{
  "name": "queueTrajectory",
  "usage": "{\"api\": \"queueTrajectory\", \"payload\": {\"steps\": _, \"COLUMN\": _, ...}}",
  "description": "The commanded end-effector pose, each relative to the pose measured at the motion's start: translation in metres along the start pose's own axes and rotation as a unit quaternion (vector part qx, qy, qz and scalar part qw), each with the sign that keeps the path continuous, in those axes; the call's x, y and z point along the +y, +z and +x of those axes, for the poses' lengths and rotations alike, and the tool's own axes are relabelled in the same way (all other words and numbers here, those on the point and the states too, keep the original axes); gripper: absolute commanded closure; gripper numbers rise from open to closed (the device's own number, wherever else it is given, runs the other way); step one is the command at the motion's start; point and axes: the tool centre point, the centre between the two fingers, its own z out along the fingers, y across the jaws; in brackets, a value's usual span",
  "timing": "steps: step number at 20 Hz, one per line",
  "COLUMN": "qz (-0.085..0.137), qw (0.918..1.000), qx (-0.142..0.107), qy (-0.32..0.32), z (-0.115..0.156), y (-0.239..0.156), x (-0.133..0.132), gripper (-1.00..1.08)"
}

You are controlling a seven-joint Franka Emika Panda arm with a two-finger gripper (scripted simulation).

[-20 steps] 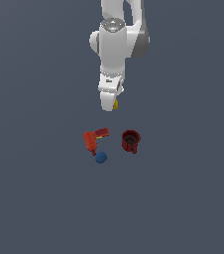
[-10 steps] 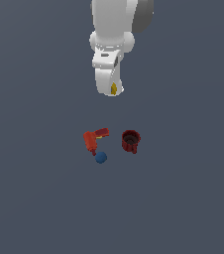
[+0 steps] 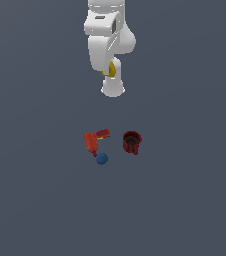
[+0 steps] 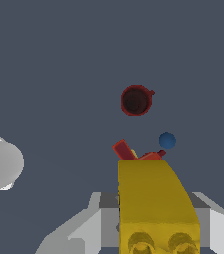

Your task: Pick up a designated object from a clutter of objects.

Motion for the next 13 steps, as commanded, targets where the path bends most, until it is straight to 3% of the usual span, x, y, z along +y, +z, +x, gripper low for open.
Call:
{"api": "queueTrajectory", "payload": {"steps": 1, "qz": 0.000, "qw": 1.0000, "qx": 0.000, "qy": 0.000, "z": -0.001, "y": -0.016, "x": 0.002, "gripper": 1.08}}
{"api": "queueTrajectory", "payload": {"steps": 13, "qz": 0.000, "qw": 1.0000, "qx": 0.000, "qy": 0.000, "z": -0.003, "y": -0.048, "x": 0.008, "gripper": 1.08}}
